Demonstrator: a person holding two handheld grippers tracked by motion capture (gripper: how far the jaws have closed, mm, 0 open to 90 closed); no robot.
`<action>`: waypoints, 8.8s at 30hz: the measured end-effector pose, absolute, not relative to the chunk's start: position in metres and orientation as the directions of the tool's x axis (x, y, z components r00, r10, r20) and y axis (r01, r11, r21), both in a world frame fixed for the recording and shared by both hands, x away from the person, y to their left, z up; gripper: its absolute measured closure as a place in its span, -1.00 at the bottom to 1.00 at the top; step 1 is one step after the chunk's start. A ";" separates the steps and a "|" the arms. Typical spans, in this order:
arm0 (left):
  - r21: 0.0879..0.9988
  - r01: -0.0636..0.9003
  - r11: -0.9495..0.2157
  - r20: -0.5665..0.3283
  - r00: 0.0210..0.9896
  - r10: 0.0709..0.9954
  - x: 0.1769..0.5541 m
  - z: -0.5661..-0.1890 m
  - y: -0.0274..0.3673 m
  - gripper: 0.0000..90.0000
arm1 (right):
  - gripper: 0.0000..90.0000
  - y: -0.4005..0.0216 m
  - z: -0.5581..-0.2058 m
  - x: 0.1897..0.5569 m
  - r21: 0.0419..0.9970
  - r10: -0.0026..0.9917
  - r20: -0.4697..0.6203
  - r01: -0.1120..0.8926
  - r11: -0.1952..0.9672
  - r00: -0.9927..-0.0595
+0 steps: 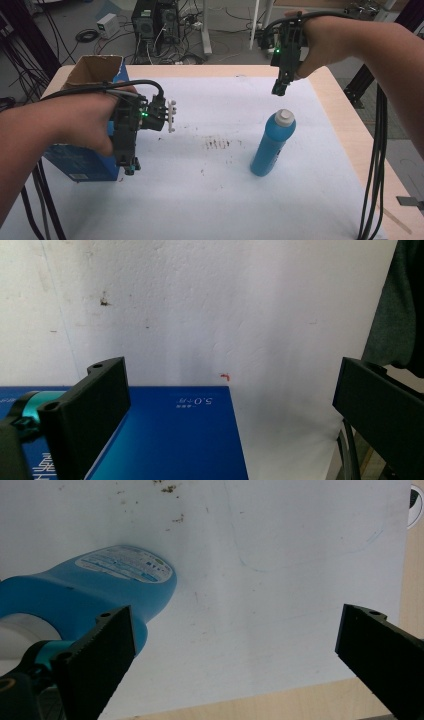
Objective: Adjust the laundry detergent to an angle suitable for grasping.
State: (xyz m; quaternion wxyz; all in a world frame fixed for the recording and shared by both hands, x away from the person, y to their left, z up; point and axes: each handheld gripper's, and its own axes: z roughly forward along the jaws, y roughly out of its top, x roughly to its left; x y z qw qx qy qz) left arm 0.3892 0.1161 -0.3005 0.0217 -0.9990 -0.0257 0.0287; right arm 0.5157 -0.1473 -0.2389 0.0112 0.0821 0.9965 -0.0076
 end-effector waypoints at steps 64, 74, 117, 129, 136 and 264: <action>0.447 0.399 -0.800 -0.063 0.907 0.417 0.365 -0.259 0.005 -0.96 | -0.96 -0.224 -0.248 0.523 0.042 0.369 -0.045 0.367 0.929 -0.928; 0.494 0.446 -0.746 -0.092 0.880 0.466 0.367 -0.264 -0.020 -0.96 | -0.96 -0.225 -0.246 0.523 0.048 0.364 -0.051 0.362 0.931 -0.930; 0.555 0.490 -0.672 -0.046 0.825 0.563 0.382 -0.296 -0.095 -0.96 | -0.96 -0.222 -0.249 0.525 0.059 0.363 -0.053 0.360 0.931 -0.930; 0.555 0.524 -0.646 -0.035 0.791 0.611 0.387 -0.303 -0.099 -0.96 | -0.96 -0.222 -0.250 0.525 0.063 0.371 -0.054 0.368 0.928 -0.927; 0.545 0.527 -0.652 -0.007 0.780 0.625 0.388 -0.311 -0.103 -0.96 | -0.96 -0.223 -0.250 0.525 0.063 0.363 -0.058 0.359 0.931 -0.930; 0.544 0.144 -0.827 0.066 0.975 0.213 0.361 -0.248 -0.015 -0.16 | -0.96 -0.190 -0.251 0.515 0.069 0.331 -0.052 0.327 0.943 -0.942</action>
